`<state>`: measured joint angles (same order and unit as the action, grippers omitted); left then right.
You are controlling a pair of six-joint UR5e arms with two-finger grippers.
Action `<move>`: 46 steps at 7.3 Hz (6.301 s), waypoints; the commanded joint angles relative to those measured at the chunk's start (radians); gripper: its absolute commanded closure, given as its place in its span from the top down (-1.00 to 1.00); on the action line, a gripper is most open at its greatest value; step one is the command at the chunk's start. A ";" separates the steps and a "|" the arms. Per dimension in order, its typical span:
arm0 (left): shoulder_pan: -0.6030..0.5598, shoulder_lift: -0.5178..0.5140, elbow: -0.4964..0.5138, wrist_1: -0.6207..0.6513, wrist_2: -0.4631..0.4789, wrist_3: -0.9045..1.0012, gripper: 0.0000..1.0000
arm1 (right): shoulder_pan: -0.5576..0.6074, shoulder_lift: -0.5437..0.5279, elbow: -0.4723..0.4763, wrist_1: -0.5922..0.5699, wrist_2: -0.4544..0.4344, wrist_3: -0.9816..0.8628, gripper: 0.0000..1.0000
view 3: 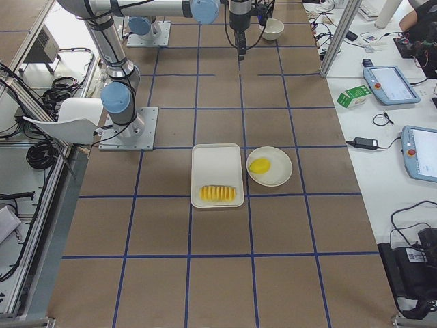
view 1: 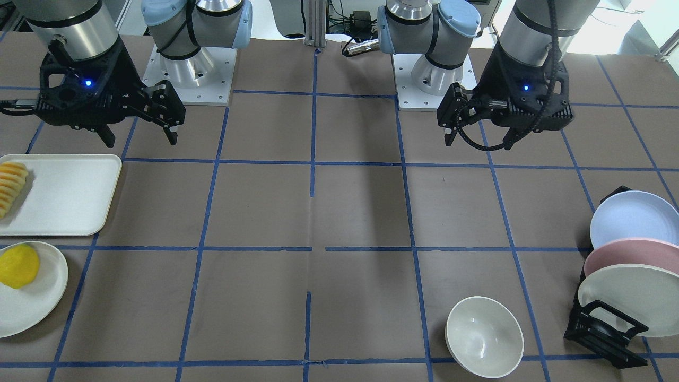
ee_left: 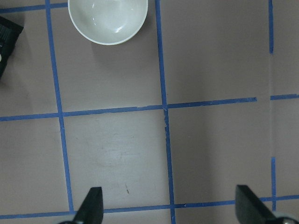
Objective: Place bowl and put lemon in it
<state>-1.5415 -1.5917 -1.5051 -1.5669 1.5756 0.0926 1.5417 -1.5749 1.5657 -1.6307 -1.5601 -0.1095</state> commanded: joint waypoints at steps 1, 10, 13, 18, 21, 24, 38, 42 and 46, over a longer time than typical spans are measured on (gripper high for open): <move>0.000 -0.001 0.000 -0.001 0.003 -0.001 1.00 | 0.000 0.003 -0.006 0.000 0.000 -0.001 1.00; 0.164 -0.533 0.241 0.273 -0.037 0.181 1.00 | -0.335 0.166 -0.068 -0.061 -0.083 -0.272 1.00; 0.179 -0.681 0.246 0.412 -0.035 0.191 1.00 | -0.399 0.378 -0.286 -0.055 -0.081 -0.384 1.00; 0.196 -0.726 0.243 0.416 -0.039 0.181 -0.37 | -0.429 0.530 -0.167 -0.294 -0.081 -0.597 1.00; 0.198 -0.723 0.250 0.416 -0.057 0.171 -1.00 | -0.488 0.579 -0.028 -0.469 -0.051 -0.647 0.99; 0.190 -0.680 0.253 0.395 -0.055 0.170 -1.00 | -0.488 0.595 0.022 -0.498 -0.063 -0.653 0.58; -0.270 -0.458 -0.260 0.771 -0.129 -0.298 -1.00 | -0.358 0.029 0.027 0.009 -0.058 -0.304 -0.85; -0.215 -0.395 -0.222 0.687 -0.138 -0.294 1.00 | -0.105 0.059 0.013 -0.014 0.014 0.021 -0.86; -0.067 -0.170 -0.020 0.188 -0.068 -0.106 1.00 | 0.251 0.215 -0.041 -0.184 0.000 0.405 -0.85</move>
<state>-1.6761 -1.8341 -1.5885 -1.2226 1.4910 -0.0988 1.6881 -1.4217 1.5579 -1.7818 -1.5575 0.1893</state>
